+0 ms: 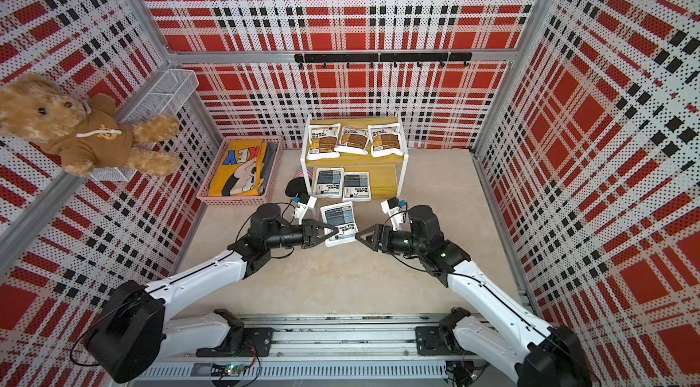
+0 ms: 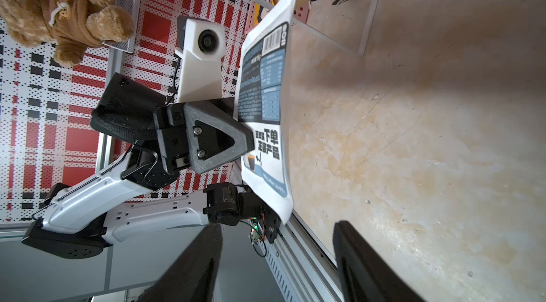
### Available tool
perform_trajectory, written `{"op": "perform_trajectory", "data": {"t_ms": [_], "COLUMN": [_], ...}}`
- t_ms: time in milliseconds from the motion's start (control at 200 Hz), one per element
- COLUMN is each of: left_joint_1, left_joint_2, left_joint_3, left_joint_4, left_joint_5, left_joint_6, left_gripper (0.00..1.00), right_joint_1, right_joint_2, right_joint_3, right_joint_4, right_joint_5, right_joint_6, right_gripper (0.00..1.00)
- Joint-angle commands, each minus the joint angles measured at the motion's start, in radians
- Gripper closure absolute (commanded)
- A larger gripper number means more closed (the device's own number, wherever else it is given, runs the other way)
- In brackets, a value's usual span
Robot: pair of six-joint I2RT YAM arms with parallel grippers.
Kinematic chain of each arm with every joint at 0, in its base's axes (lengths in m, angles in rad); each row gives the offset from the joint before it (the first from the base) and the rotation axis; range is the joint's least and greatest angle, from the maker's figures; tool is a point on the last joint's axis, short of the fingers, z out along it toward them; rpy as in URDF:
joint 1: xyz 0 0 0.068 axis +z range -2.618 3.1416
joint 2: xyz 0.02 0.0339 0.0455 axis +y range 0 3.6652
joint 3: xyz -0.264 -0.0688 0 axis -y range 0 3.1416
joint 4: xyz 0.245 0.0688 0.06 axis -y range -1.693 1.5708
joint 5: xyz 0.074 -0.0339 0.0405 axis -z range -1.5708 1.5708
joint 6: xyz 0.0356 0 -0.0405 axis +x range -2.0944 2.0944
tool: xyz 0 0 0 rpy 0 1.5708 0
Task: Place the bagged coffee beans on the shelf by color
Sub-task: Pick up the bagged coffee beans at the center of the board.
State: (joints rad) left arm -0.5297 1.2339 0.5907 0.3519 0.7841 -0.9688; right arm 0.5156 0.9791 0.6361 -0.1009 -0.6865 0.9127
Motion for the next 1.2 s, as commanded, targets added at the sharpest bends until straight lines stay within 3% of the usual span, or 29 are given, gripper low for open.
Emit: {"op": "perform_trajectory", "data": {"t_ms": [0, 266, 481, 787, 1007, 1197], "left_joint_1": [-0.012, -0.039, -0.046, -0.046, -0.044, -0.024], "left_joint_2": [-0.016, -0.012, -0.008, -0.006, -0.004, -0.016], "left_joint_3": [0.044, 0.06, 0.069, 0.069, 0.067, 0.077], "left_joint_4": [-0.051, -0.047, -0.047, -0.047, -0.053, -0.087], "left_joint_5": [-0.001, -0.019, -0.027, -0.031, -0.043, -0.055], "left_joint_6": [0.025, 0.018, 0.016, 0.017, 0.02, 0.037], "left_gripper": [0.82, 0.82, 0.82, 0.81, 0.69, 0.63], "right_joint_1": [0.017, 0.038, 0.038, 0.04, 0.04, 0.04], "right_joint_2": [0.024, 0.088, 0.105, 0.087, 0.048, -0.018], "right_joint_3": [0.006, 0.04, 0.038, 0.022, 0.005, 0.031], "right_joint_4": [0.058, 0.082, 0.12, 0.132, 0.102, -0.012], "right_joint_5": [-0.046, -0.033, -0.02, 0.019, 0.065, 0.181], "right_joint_6": [0.011, -0.003, 0.012, 0.031, 0.036, 0.019], "right_gripper": [0.34, 0.41, 0.54, 0.83, 1.0, 1.0]}}
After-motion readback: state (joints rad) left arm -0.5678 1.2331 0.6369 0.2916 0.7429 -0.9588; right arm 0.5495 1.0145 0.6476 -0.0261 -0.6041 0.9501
